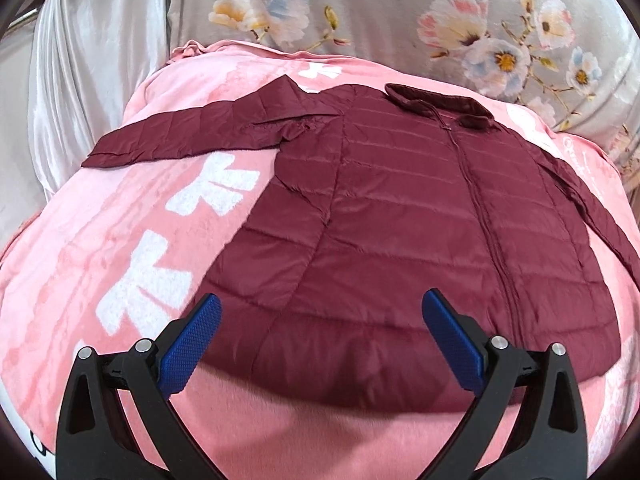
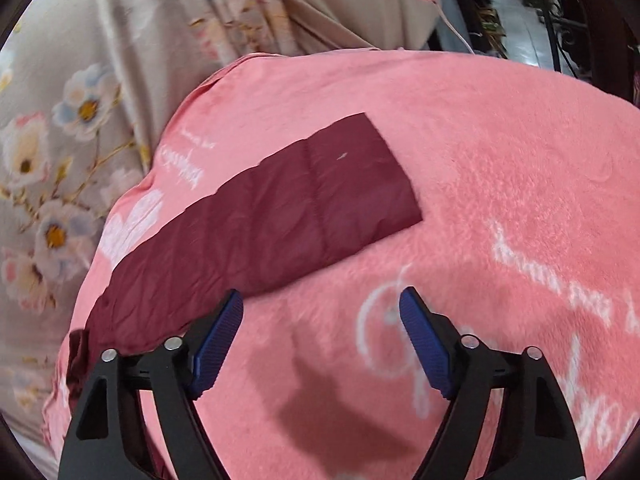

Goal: Fold large clothes
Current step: 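Grasp the maroon jacket's sleeve cuff with the right gripper and lift it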

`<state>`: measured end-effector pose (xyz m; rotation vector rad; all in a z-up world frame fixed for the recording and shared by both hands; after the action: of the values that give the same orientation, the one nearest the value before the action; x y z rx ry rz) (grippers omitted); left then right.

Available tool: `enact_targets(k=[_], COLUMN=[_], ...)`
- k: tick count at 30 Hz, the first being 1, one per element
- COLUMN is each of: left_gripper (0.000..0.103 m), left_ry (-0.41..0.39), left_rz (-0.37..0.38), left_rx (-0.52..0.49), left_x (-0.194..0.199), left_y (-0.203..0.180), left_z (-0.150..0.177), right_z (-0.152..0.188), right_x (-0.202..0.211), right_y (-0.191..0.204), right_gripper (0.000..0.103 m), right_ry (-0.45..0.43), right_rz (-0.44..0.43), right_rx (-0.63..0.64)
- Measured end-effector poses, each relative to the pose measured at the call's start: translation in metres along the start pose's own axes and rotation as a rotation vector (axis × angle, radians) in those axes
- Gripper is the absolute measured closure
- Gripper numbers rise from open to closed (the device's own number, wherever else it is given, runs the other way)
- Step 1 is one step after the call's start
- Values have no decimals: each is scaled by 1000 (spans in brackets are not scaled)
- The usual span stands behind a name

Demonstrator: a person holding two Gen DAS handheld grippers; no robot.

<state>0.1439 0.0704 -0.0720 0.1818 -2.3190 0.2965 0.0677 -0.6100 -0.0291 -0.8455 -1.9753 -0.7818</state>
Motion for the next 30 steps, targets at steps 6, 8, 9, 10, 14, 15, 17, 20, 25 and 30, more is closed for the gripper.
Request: enact_targets(k=[6,8,9,10,14,15,17,20,25,30], left_gripper=[5,5,5,5,5,5,5,5,5,5], left_ry=[30,48,51,53,56,55,48,50,22,-13], left_rz=[2,7,5,2,0,-1,-17,-12,5,24], left_rx=[12,22,23,21,14,14,15,30,34,40], left_x=[-18,-24,-26,-29,-34,-35,-36,-39,-37,-31], left_y=[2,2,3,3,3,3,3,3,3,6], left_z=[-5,-6,-6,-7,-12,-14,-18,-24,-37,-52], right_z=[-18,-22,-28,-34,-67,-71,-81,-78,-34,43], right_x=[-23,-27,-30,-30,-8,-1,19,43,82,88], right_y=[-9,-9,-6,0,59,77,135,217,357,447], right_gripper=[54,76,81,91,97,97,97,97,98,98], right_ry=[-40,-45,-54,-68,-196,-220,-272,-313,-339,-245], right_rz=[35,37,30,26,-10,-27,-88,-181,-374,-554], right_rx=[-48,-68,-77,-71,60,97,205,359,613,754])
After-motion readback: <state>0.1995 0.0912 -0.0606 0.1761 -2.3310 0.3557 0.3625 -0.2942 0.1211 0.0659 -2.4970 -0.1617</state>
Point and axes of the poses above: each gripper's, at about its wrist camera, not at the fingertips, and x roughly against the way its jaws point, y to its left, z to its underside, the point moved 8 cm from there along -x, roughly the way its jaws point, and after that the axes turned 12 degrees about x, right-handed, at the moved point
